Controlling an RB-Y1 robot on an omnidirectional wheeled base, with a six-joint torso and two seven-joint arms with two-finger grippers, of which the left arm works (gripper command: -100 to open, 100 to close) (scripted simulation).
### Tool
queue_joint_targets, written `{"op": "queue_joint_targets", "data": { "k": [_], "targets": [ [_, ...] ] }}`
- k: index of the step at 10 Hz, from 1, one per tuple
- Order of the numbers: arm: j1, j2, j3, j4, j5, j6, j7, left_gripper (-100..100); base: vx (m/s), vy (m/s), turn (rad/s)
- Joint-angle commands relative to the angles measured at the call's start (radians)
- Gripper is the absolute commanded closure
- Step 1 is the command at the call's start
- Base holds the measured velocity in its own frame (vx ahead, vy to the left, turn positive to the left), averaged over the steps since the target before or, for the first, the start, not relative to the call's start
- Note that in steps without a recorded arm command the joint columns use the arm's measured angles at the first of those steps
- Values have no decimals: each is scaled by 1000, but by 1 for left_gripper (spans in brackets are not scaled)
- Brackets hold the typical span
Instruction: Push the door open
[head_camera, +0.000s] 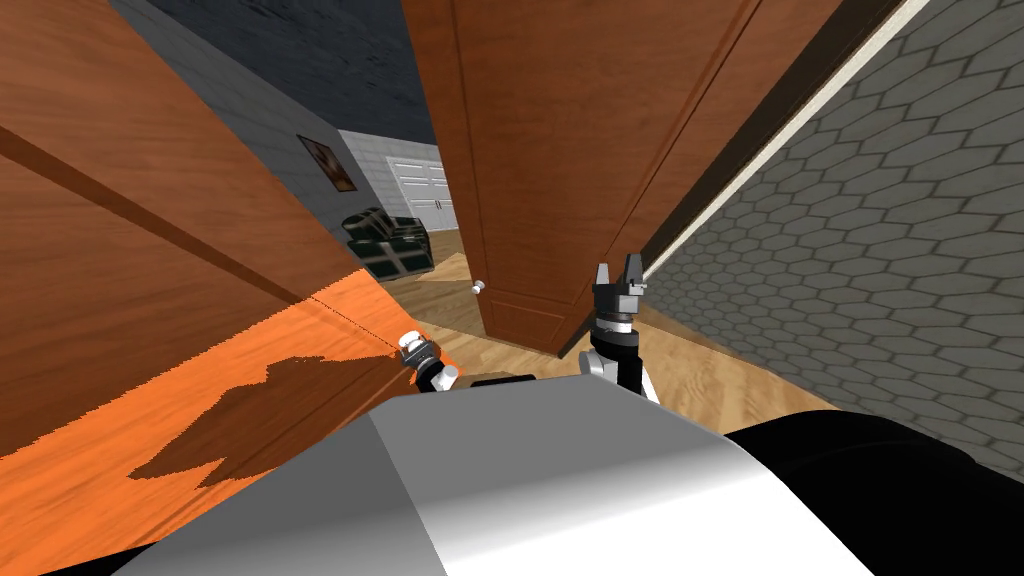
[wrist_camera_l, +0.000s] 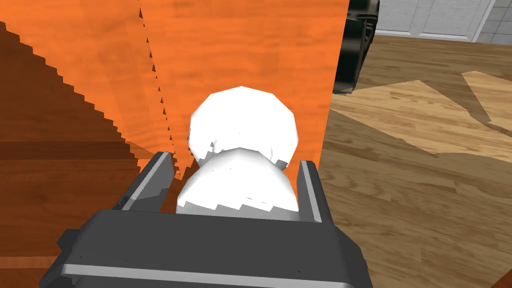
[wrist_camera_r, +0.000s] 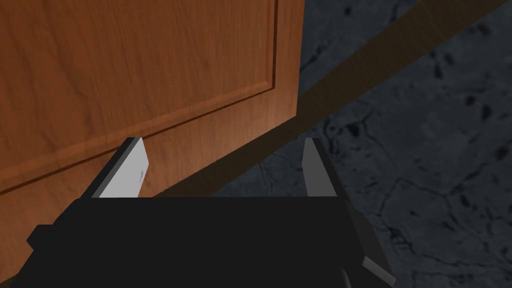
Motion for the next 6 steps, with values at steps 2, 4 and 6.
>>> {"op": "queue_joint_targets", "data": {
  "k": [2,4,6],
  "targets": [
    [-1,-17,41,-3,23,-29,-9,100,203,44,42],
    [-4,-26,42,-3,24,-24,-14,100,136,33,25],
    [-16,-9,44,13,46,-49,-19,100,23,140,14]
  ]
}}
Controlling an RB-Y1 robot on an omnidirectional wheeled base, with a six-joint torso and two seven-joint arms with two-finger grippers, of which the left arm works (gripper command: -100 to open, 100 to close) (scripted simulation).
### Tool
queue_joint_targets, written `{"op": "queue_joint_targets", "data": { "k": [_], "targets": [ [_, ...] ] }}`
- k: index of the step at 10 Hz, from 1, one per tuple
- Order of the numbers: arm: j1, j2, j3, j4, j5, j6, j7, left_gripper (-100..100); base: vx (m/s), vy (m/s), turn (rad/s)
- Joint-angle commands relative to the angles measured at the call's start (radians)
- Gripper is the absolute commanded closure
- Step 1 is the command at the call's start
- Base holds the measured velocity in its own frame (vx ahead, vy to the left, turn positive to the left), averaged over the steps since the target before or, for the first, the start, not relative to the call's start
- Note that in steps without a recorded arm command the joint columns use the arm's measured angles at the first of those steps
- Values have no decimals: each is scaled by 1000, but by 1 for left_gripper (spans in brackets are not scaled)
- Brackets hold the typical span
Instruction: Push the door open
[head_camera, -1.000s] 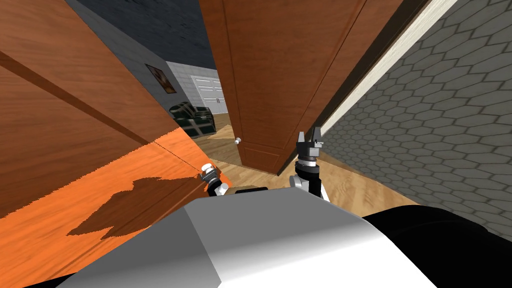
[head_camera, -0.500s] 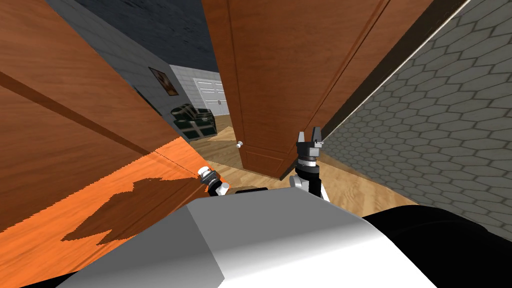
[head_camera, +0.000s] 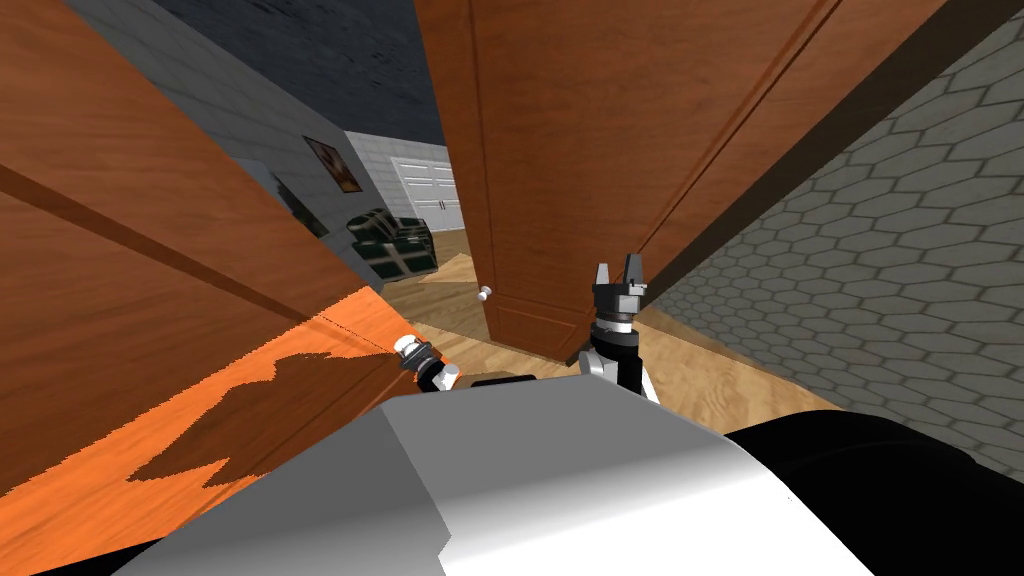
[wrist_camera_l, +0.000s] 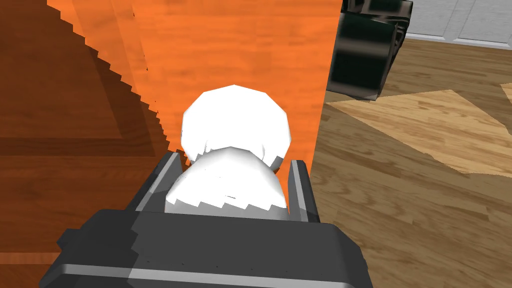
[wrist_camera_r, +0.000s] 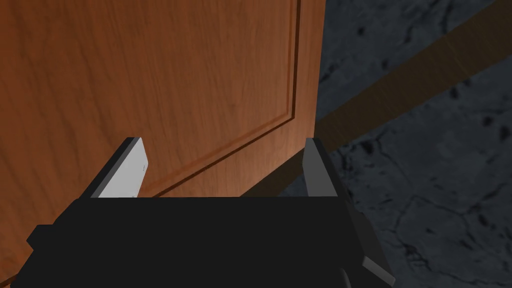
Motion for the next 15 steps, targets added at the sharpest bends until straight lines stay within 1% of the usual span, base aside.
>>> {"op": "queue_joint_targets", "data": {
  "k": [1,2,3,4,5,7,10,15],
  "targets": [
    [-2,20,8,4,18,-26,-4,100,40,190,16],
    [-5,24,8,8,23,-31,-5,100,55,169,55],
    [-13,30,9,19,36,-45,-7,100,68,162,18],
    [-17,34,9,24,43,-52,-8,100,55,145,-13],
    [-17,34,9,24,43,-52,-8,100,32,79,4],
    [-25,40,9,36,57,-68,-10,100,23,40,26],
    [-25,40,9,36,57,-68,-10,100,4,25,21],
    [-25,40,9,36,57,-68,-10,100,-2,-3,-7]
  ]
}}
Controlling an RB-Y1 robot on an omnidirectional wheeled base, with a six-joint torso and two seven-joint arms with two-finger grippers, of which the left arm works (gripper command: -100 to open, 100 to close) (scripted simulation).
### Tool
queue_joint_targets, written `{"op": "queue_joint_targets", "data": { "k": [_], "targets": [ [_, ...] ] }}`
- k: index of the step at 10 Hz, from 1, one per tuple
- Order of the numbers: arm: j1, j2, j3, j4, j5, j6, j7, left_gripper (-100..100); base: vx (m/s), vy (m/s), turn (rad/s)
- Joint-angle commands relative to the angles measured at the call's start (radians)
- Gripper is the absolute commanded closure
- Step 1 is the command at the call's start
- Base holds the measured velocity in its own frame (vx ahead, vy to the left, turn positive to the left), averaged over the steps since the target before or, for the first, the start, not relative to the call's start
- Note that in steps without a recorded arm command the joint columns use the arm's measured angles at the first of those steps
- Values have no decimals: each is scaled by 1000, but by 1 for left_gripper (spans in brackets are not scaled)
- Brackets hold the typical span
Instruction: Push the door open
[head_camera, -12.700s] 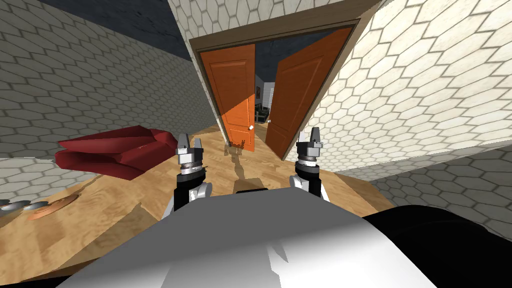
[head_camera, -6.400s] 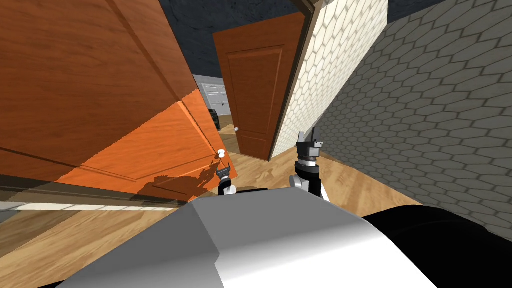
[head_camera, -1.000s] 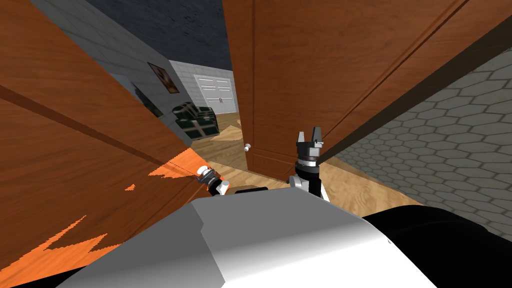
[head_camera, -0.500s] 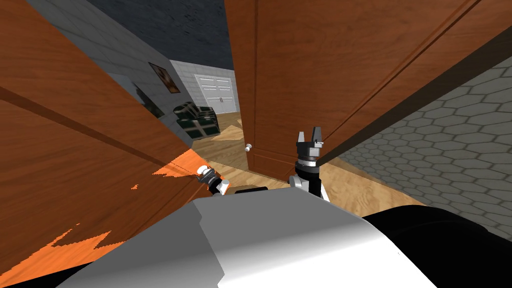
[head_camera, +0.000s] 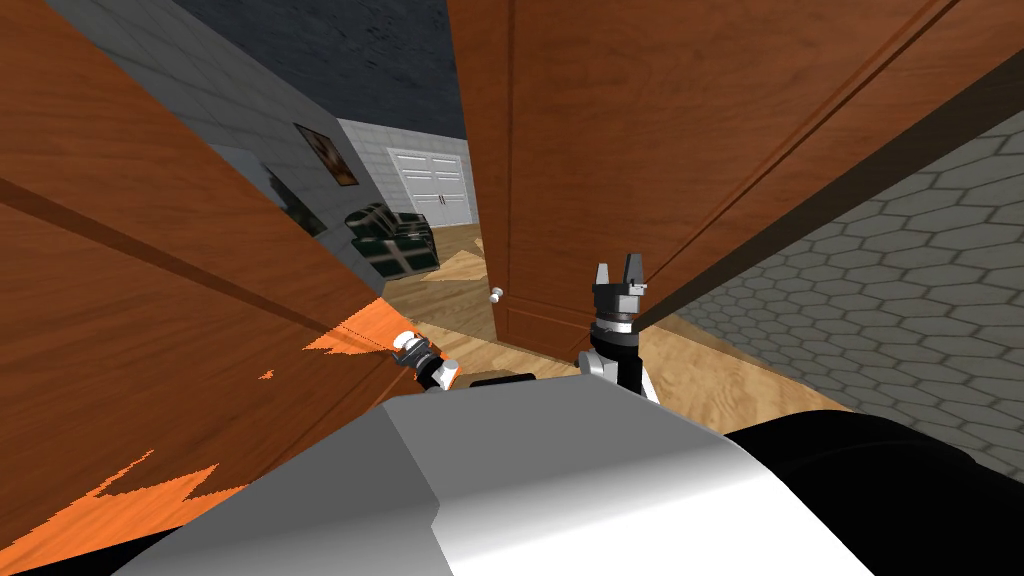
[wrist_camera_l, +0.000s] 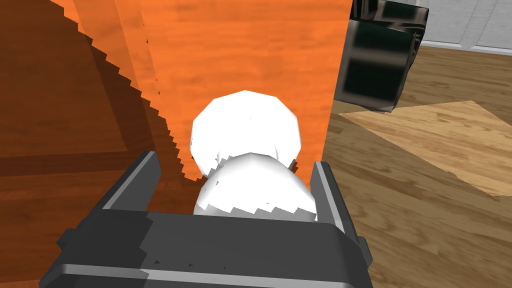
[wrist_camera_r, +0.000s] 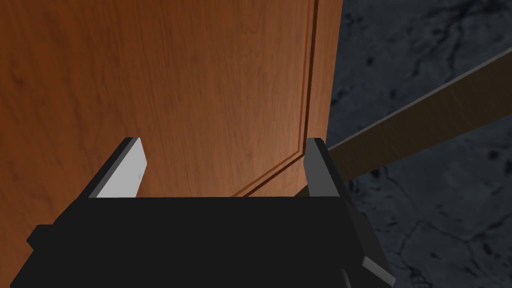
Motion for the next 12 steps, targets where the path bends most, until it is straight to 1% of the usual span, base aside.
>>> {"op": "queue_joint_targets", "data": {
  "k": [1,2,3,5,7,8,10,12],
  "targets": [
    [28,14,20,-10,8,-13,-7,100,-2,7,23],
    [-6,5,13,2,4,-10,-12,100,23,67,-61],
    [-14,9,19,15,6,-18,-11,100,50,128,-65],
    [-19,11,23,22,7,-22,-10,100,24,92,-1],
    [-19,11,23,22,7,-22,-10,100,11,17,22],
    [-33,17,34,45,10,-37,-8,100,7,51,-6],
    [-33,17,34,45,10,-37,-8,100,10,54,-6],
    [-44,20,41,62,12,-47,-6,100,3,37,7]
  ]
}}
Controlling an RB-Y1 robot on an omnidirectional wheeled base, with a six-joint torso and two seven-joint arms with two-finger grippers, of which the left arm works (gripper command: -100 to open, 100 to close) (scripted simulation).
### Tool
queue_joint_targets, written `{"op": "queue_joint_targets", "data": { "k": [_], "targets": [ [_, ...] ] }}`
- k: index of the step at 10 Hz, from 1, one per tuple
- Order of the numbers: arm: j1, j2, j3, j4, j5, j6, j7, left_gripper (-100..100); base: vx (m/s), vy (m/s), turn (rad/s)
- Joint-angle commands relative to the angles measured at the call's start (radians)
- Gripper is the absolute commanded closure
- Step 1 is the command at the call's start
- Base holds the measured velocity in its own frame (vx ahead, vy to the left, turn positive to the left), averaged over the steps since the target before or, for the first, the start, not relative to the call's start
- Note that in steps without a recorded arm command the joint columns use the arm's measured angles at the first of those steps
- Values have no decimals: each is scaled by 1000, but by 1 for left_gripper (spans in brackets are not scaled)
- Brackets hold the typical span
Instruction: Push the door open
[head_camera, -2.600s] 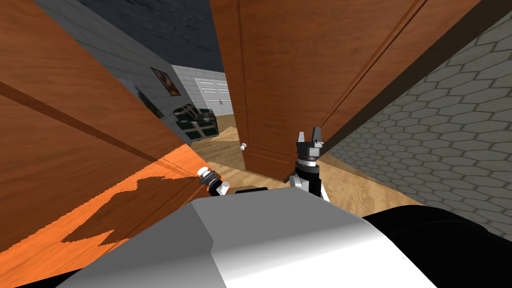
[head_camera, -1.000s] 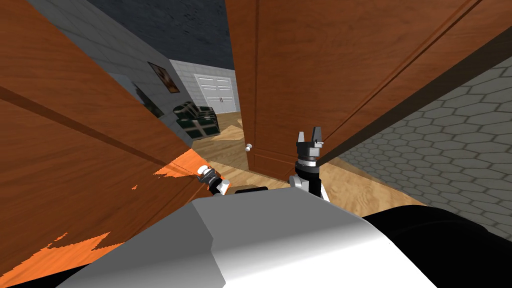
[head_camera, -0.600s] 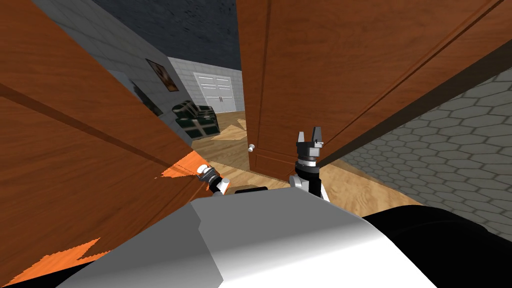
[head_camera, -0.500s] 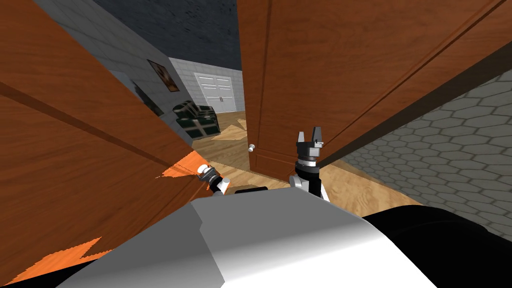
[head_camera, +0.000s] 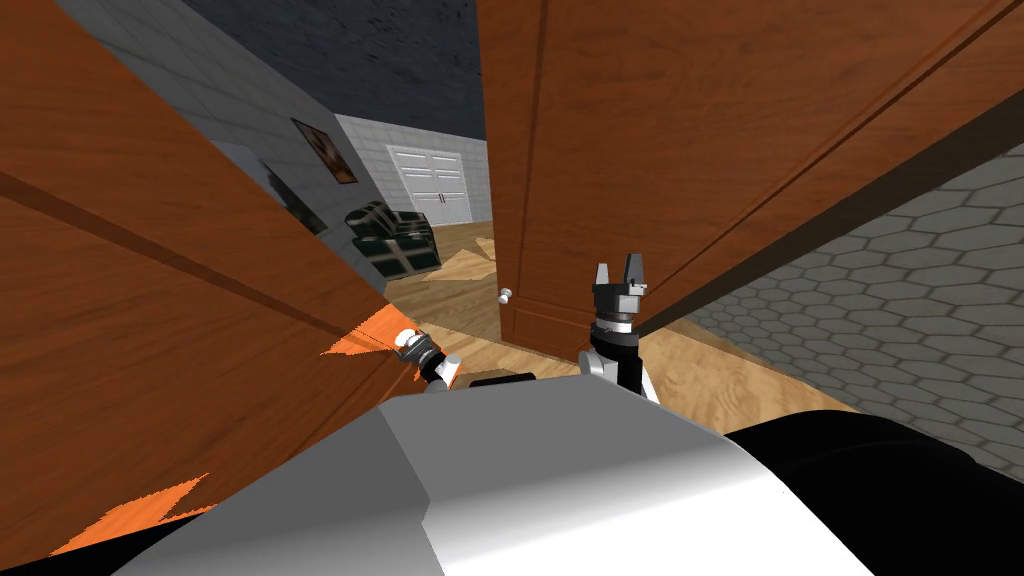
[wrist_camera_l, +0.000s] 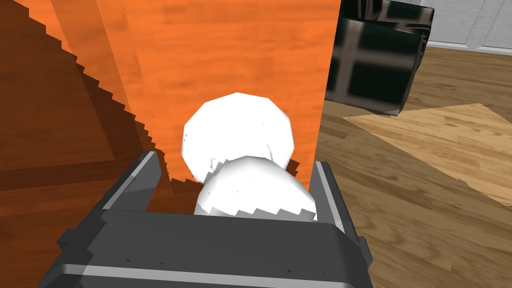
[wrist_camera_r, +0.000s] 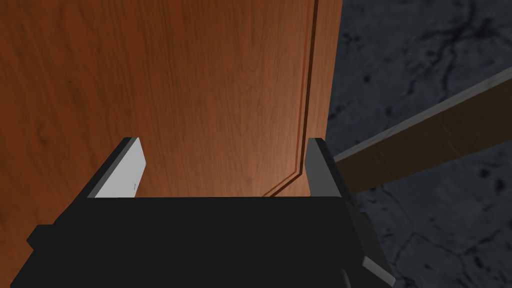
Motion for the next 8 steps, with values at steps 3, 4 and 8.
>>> {"op": "queue_joint_targets", "data": {
  "k": [3,4,8],
  "targets": [
    [9,25,35,20,12,-36,5,100,32,84,0],
    [9,25,35,20,12,-36,5,100,4,31,43],
    [2,26,40,30,14,-42,5,100,3,4,2]
  ]
}}
